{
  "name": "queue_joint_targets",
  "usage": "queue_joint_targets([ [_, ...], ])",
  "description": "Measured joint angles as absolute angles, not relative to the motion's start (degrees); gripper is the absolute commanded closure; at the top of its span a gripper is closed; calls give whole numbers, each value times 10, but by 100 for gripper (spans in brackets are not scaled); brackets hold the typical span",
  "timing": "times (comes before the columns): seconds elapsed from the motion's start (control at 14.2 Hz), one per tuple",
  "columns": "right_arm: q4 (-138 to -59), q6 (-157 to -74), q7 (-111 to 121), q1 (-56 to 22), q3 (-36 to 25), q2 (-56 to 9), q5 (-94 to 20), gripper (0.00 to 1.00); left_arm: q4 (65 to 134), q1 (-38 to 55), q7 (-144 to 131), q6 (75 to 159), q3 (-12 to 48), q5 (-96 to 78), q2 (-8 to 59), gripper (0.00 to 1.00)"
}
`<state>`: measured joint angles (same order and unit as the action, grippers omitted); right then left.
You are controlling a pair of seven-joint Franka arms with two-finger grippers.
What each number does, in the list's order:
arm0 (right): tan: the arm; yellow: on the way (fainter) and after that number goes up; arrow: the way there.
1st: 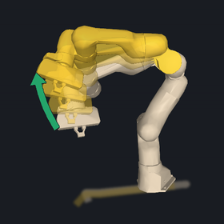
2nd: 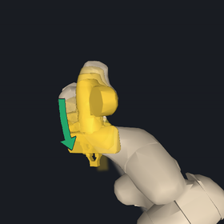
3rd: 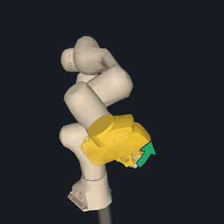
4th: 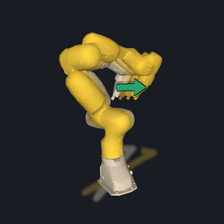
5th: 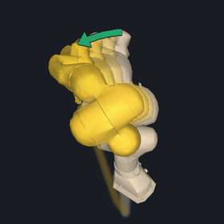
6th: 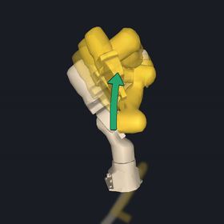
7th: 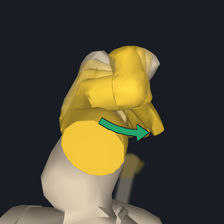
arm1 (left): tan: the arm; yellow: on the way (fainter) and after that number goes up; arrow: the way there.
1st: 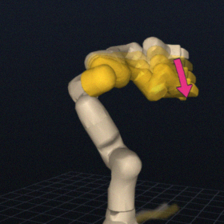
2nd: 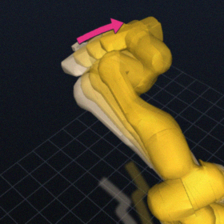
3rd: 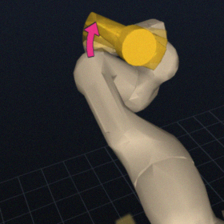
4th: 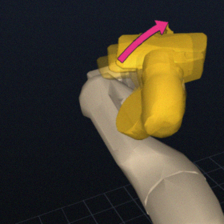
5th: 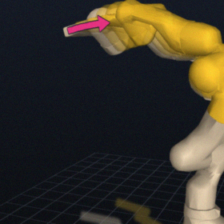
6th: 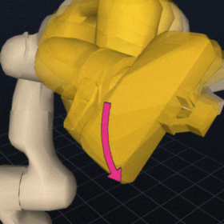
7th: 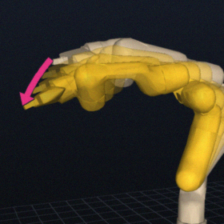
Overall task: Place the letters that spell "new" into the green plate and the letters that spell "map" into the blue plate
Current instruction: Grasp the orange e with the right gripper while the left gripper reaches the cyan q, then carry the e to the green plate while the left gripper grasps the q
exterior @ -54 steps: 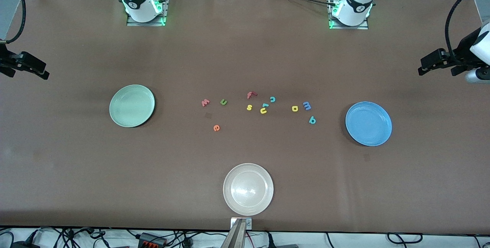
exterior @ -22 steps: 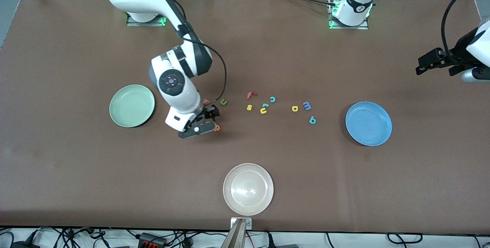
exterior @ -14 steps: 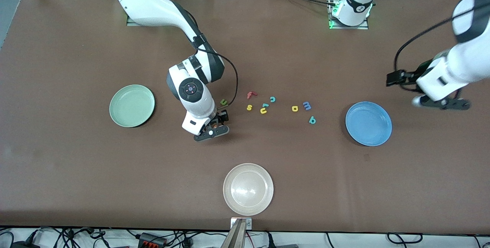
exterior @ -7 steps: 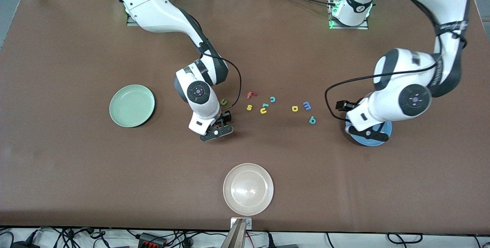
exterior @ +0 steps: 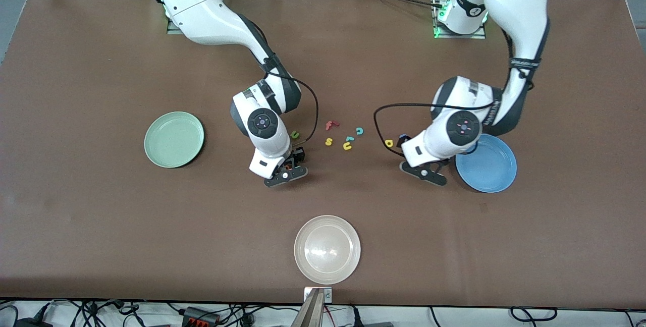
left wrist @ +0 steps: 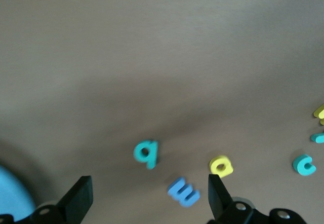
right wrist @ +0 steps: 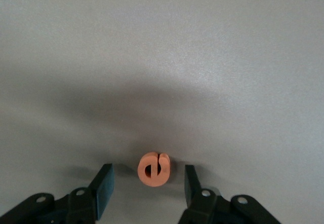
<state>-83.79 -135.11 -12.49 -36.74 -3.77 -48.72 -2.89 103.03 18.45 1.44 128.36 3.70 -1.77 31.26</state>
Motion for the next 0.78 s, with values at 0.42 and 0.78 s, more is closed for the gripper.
queue_joint_targets([
  [0.42, -838, -1351, -125, -368, -38, -490, -28, 55, 1097, 182, 16, 1397, 33, 0, 329, 26],
  [0.78, -834, -1351, -125, -368, -40, -490, -26, 78, 1100, 182, 17, 1456, 33, 42, 355, 54],
])
